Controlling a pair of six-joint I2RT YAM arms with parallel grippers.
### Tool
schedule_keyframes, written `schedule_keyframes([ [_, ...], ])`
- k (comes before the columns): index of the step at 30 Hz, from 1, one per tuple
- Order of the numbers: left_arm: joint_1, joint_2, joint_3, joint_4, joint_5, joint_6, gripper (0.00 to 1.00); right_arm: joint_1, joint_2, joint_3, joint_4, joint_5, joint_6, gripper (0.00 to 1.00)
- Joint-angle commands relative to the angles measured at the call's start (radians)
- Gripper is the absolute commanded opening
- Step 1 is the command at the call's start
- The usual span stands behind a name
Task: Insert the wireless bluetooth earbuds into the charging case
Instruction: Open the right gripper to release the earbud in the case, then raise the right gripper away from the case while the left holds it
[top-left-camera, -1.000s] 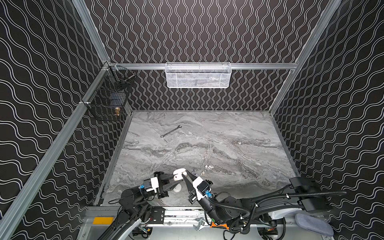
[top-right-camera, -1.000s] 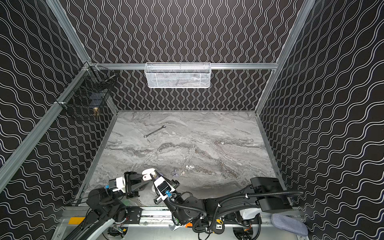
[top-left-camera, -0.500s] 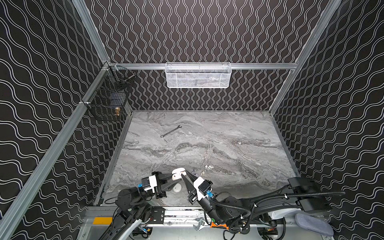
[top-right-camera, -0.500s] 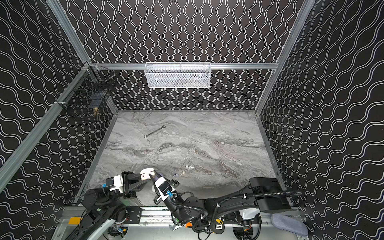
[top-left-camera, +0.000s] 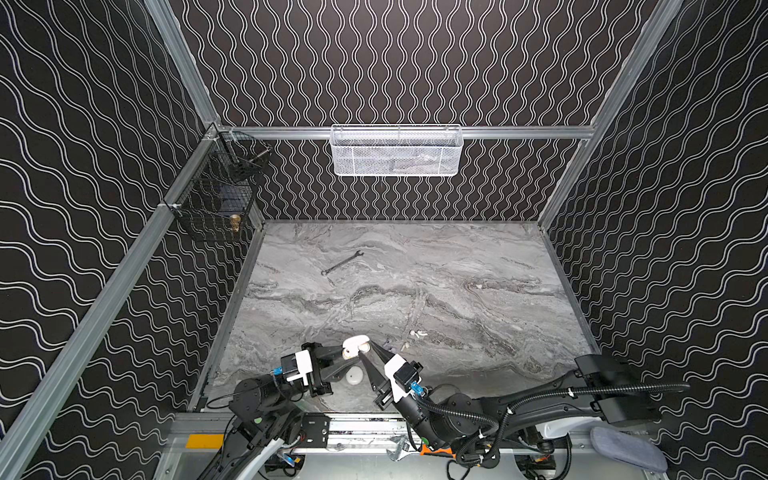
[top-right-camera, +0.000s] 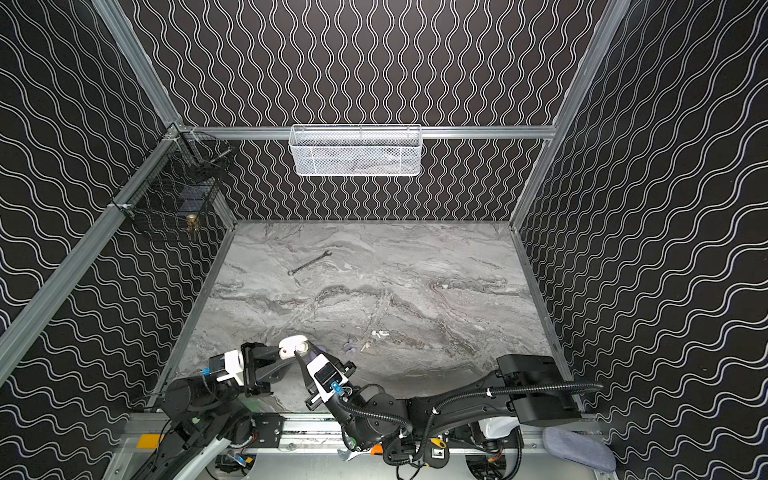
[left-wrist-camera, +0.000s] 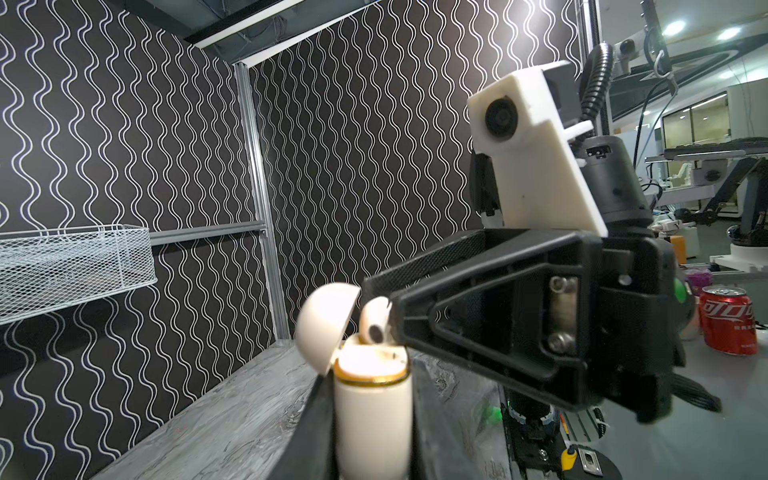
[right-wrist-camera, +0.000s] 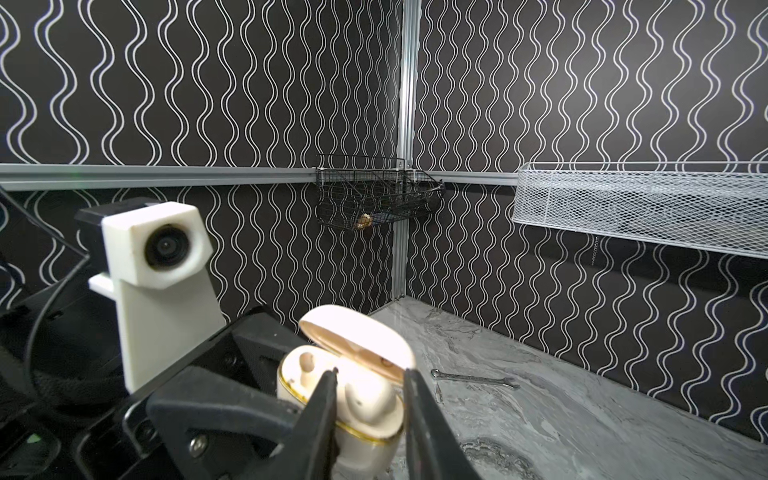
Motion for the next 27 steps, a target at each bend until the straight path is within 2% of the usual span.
schedule_keyframes([
  [1, -0.001, -0.003, 0.008, 0.078, -0.012, 0.002, 0.0, 0.0, -0.018, 0.004, -0.087, -0.019, 0.026, 0.35],
  [8, 0.0, -0.002, 0.0, 0.075, -0.015, 0.006, 0.0, 0.003, -0.066, 0.005, -0.141, -0.029, 0.064, 0.42],
  [11, -0.001, -0.003, -0.005, 0.072, -0.015, 0.008, 0.0, 0.003, -0.111, 0.012, -0.209, -0.045, 0.097, 0.48],
  [18, -0.002, 0.008, -0.016, 0.059, 0.003, 0.01, 0.0, -0.005, -0.261, 0.049, -0.481, -0.089, 0.228, 0.59],
  [21, -0.001, 0.029, -0.033, 0.09, 0.029, -0.003, 0.0, -0.037, -0.286, 0.122, -0.699, -0.108, 0.313, 0.58],
  [27, -0.001, 0.073, -0.036, 0.149, 0.082, -0.026, 0.0, -0.114, -0.272, 0.163, -0.871, -0.199, 0.39, 0.56],
])
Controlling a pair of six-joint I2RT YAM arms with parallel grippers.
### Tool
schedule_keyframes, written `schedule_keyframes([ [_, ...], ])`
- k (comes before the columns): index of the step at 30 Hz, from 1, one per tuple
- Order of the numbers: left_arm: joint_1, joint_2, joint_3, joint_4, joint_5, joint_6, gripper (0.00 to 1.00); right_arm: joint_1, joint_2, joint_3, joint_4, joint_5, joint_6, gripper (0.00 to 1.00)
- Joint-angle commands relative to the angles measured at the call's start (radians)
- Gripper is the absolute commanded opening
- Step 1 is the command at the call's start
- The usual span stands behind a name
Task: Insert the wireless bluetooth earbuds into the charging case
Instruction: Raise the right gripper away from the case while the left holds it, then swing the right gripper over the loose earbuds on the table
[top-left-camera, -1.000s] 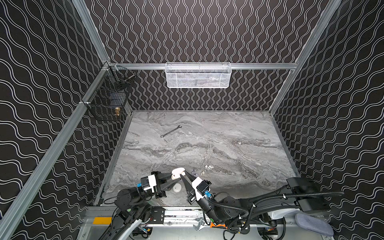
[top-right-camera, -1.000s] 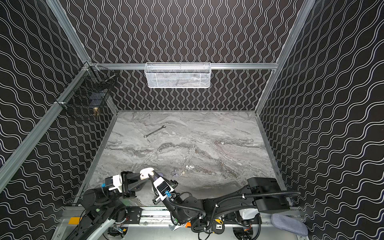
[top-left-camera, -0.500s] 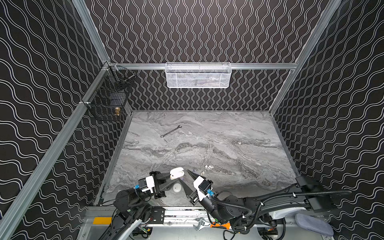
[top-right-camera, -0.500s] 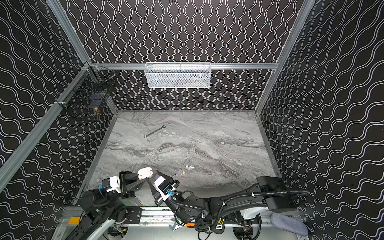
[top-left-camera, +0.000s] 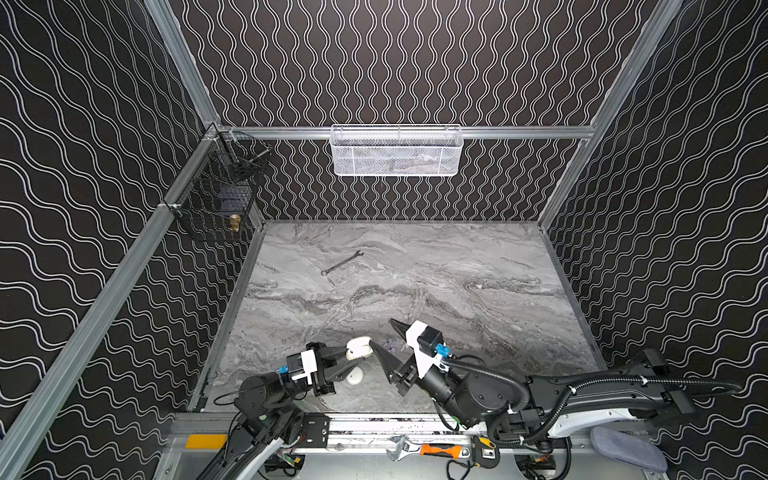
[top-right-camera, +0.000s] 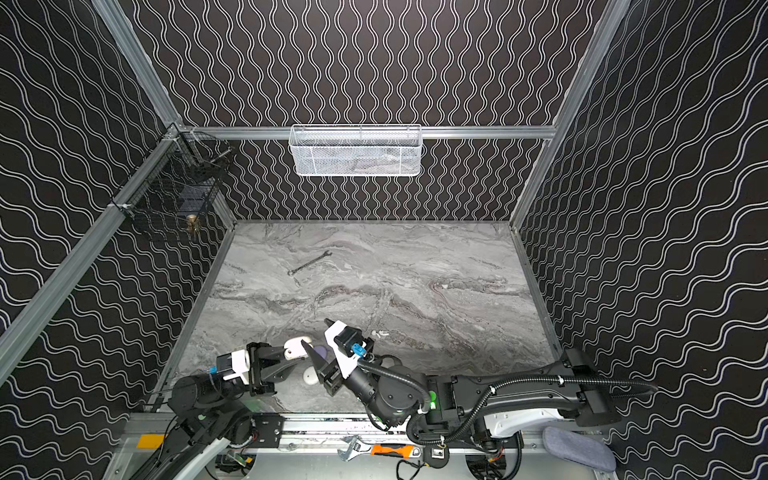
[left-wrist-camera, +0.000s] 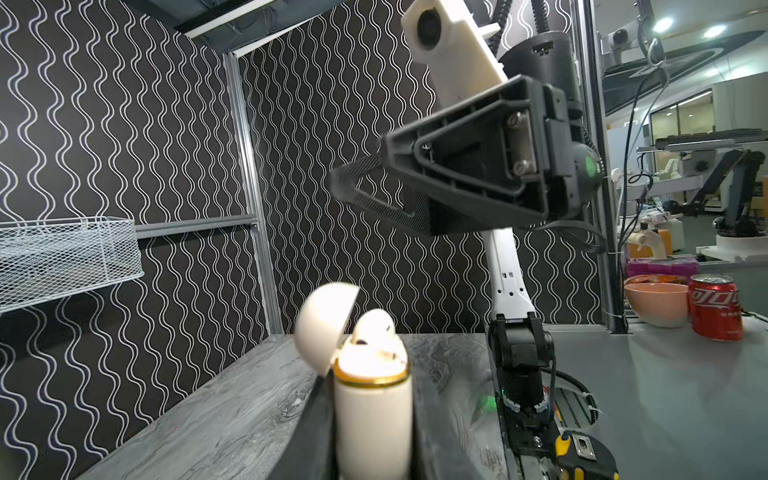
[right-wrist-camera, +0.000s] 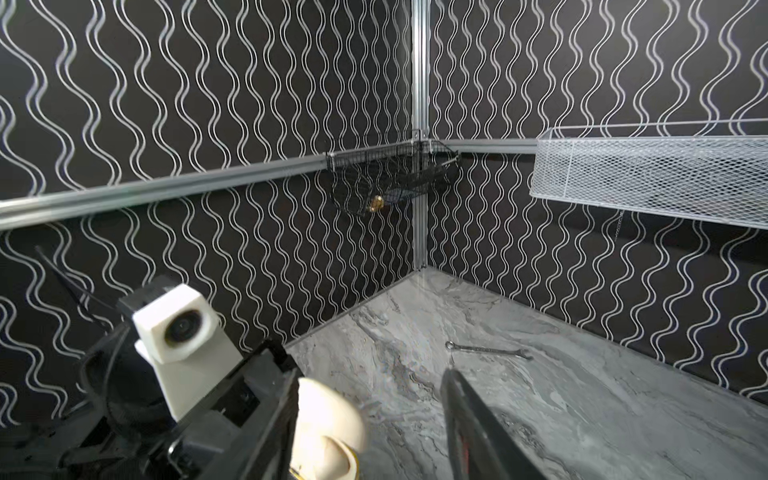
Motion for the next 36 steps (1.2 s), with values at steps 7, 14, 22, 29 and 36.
schedule_keyframes([
  [7, 0.0, 0.03, 0.011, 0.058, 0.052, -0.018, 0.0, -0.058, 0.044, 0.031, -0.176, -0.131, 0.088, 0.56],
  [14, 0.0, 0.017, 0.022, 0.034, 0.065, -0.011, 0.0, -0.102, 0.072, 0.05, -0.209, -0.135, 0.112, 0.56],
  [22, 0.0, 0.004, 0.011, 0.033, 0.064, -0.006, 0.0, -0.155, 0.063, 0.062, -0.256, -0.172, 0.168, 0.56],
  [29, 0.0, 0.045, -0.007, 0.076, 0.065, -0.003, 0.0, -0.157, 0.081, 0.136, -0.333, -0.188, 0.225, 0.58],
  [36, -0.001, 0.076, -0.021, 0.101, 0.055, 0.0, 0.0, -0.157, 0.101, 0.187, -0.375, -0.192, 0.246, 0.62],
])
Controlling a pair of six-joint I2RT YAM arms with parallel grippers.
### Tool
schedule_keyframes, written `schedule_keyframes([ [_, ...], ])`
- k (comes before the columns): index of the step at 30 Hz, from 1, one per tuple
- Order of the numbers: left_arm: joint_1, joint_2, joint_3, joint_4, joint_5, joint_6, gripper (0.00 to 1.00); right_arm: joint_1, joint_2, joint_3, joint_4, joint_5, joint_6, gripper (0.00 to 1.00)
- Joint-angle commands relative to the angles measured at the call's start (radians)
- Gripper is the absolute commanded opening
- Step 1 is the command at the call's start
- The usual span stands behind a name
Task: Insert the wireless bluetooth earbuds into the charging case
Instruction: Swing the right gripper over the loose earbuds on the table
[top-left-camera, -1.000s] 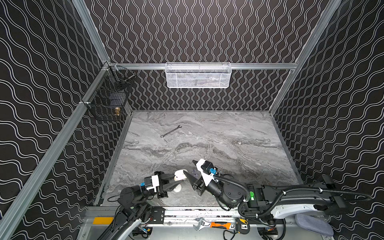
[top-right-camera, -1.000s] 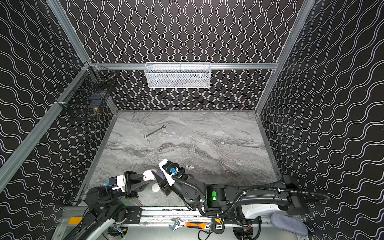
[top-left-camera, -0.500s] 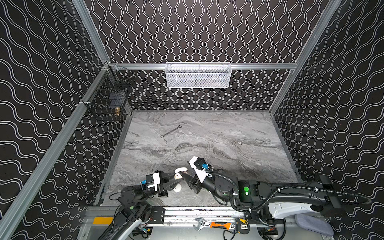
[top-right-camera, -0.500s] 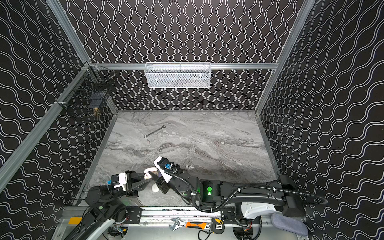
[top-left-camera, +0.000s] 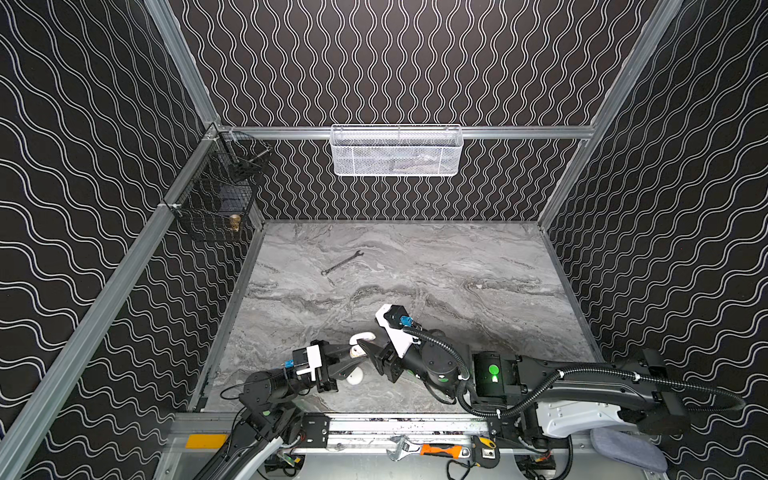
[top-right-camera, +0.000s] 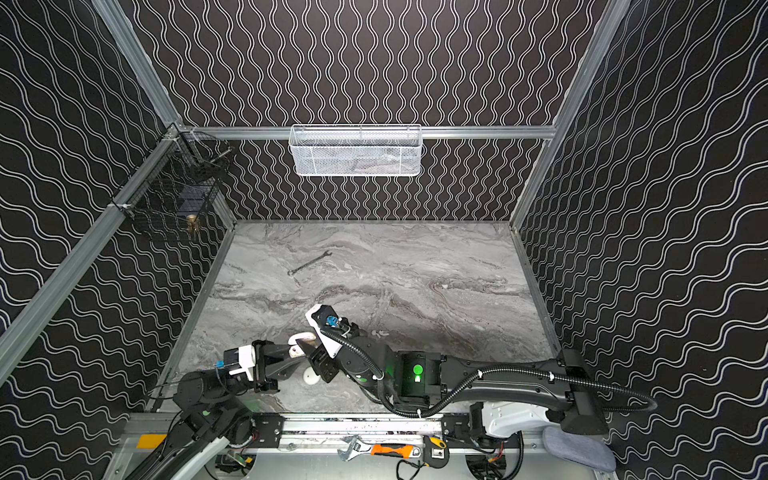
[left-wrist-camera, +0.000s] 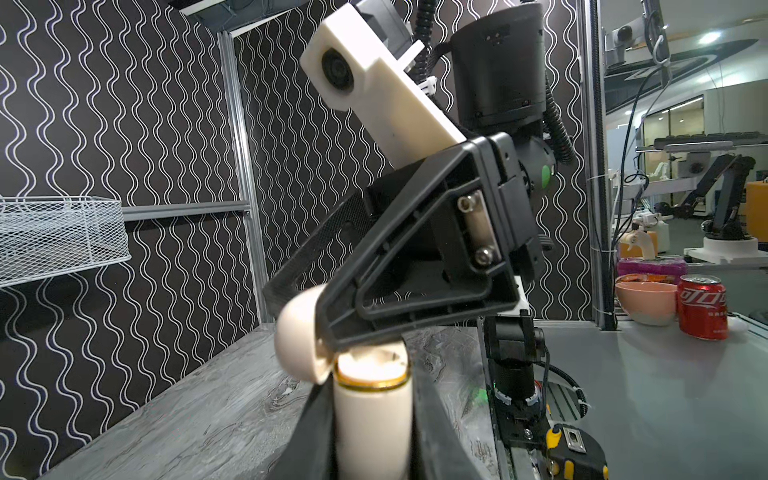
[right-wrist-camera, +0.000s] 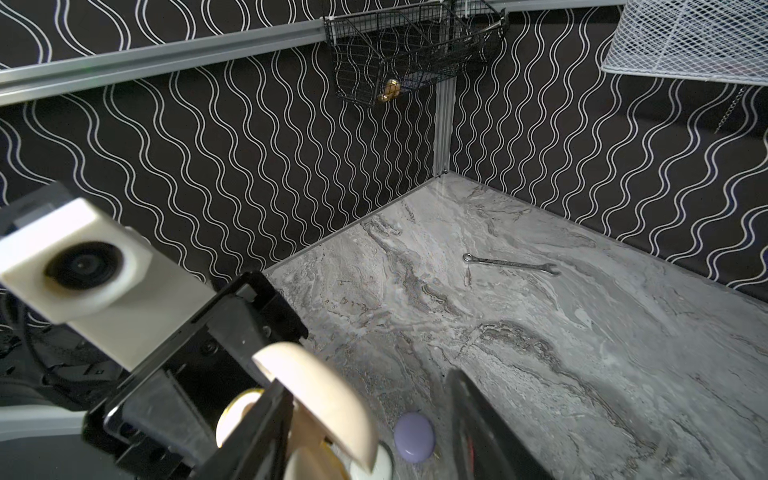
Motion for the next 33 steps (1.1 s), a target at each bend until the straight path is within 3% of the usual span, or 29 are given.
schedule_keyframes([
  [1, -0.002, 0.006, -0.007, 0.047, 0.045, 0.015, 0.0, -0.002, 0.002, 0.024, 0.004, 0.04, 0.029, 0.64],
  [12, -0.001, 0.039, -0.025, 0.059, 0.007, -0.004, 0.0, -0.036, -0.035, 0.051, -0.092, 0.036, 0.073, 0.88],
  [18, -0.002, 0.162, -0.029, 0.13, 0.001, -0.005, 0.0, -0.086, -0.088, 0.033, -0.114, -0.036, 0.091, 0.95],
  [21, -0.002, 0.236, -0.032, 0.211, 0.024, -0.015, 0.0, -0.117, -0.109, 0.024, -0.123, -0.061, 0.107, 0.95],
  [27, -0.001, 0.343, -0.035, 0.288, 0.016, -0.034, 0.0, -0.163, -0.175, -0.012, -0.185, 0.034, 0.174, 0.91],
  [30, 0.0, 0.371, -0.028, 0.269, -0.016, -0.039, 0.0, -0.225, -0.217, -0.064, -0.229, 0.053, 0.274, 0.85],
  [33, 0.0, 0.374, -0.021, 0.191, -0.085, -0.039, 0.0, -0.32, -0.216, -0.176, -0.254, -0.016, 0.388, 0.79],
])
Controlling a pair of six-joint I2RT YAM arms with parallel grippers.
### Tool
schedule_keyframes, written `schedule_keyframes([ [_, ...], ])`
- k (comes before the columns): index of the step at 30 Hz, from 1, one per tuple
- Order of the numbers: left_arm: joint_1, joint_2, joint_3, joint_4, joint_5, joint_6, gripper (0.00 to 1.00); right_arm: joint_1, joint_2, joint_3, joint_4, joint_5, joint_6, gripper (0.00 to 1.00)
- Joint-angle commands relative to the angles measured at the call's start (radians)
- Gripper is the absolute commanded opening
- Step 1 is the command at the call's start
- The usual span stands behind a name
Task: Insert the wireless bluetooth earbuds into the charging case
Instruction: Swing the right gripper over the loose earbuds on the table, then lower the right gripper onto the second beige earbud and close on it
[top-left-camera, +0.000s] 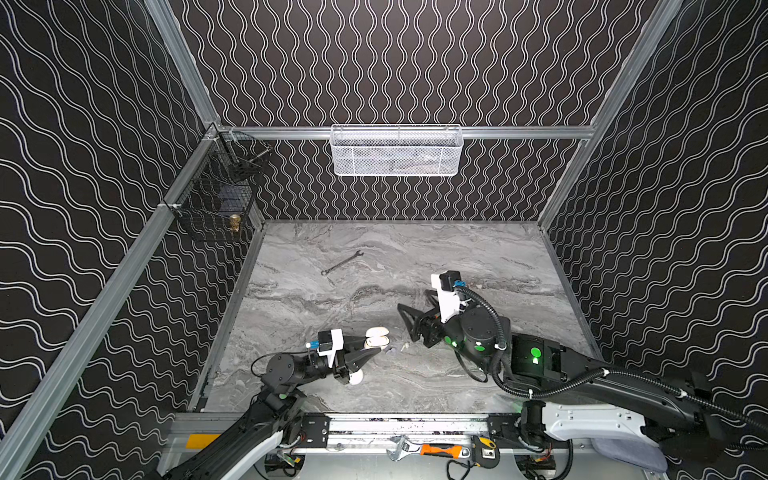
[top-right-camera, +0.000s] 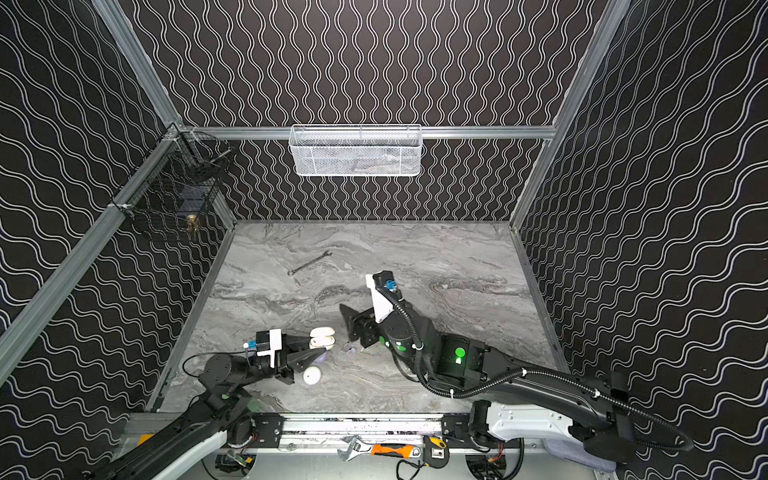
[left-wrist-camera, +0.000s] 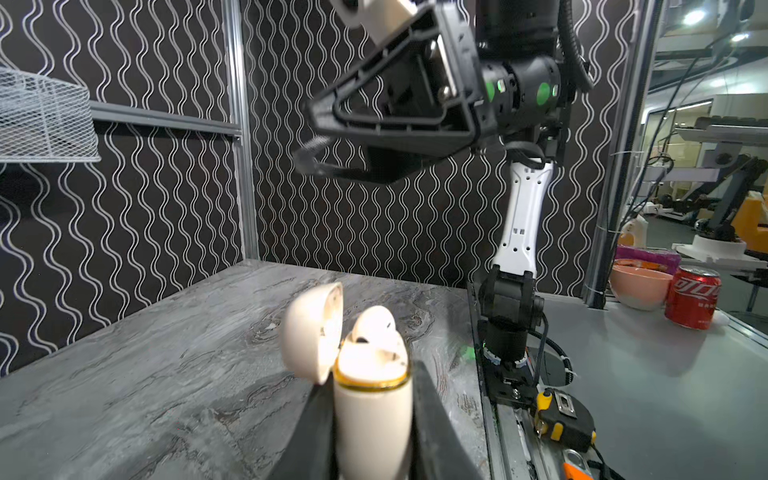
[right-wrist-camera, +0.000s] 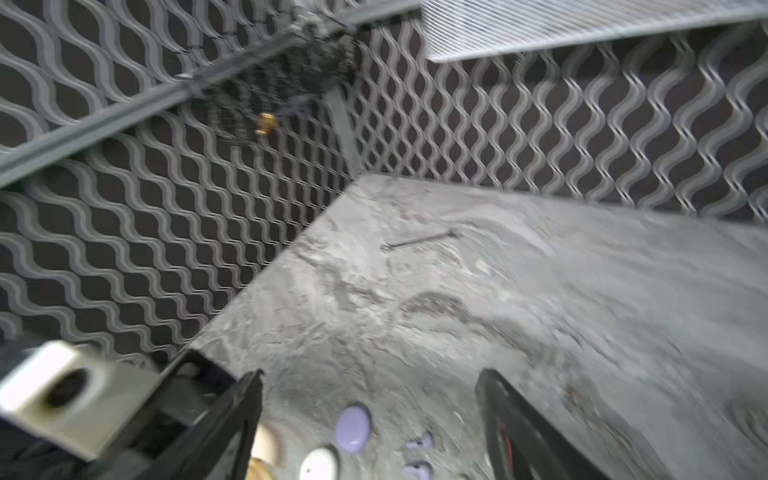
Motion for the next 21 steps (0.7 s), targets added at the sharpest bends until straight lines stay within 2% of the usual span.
schedule_keyframes([
  [1, 0.002, -0.001, 0.011, -0.052, -0.091, -0.002, 0.0, -0.078, 0.018, -0.084, -0.055, -0.074, 0.166, 0.79],
  [5, 0.009, -0.02, 0.015, -0.152, -0.164, 0.018, 0.0, -0.155, 0.125, -0.184, 0.001, -0.225, 0.254, 0.74],
  [10, 0.012, -0.063, 0.046, -0.292, -0.215, 0.048, 0.0, -0.181, 0.29, -0.225, 0.074, -0.349, 0.325, 0.67],
  [21, 0.012, -0.121, 0.053, -0.366, -0.23, 0.069, 0.0, -0.188, 0.508, -0.183, 0.14, -0.437, 0.375, 0.6],
])
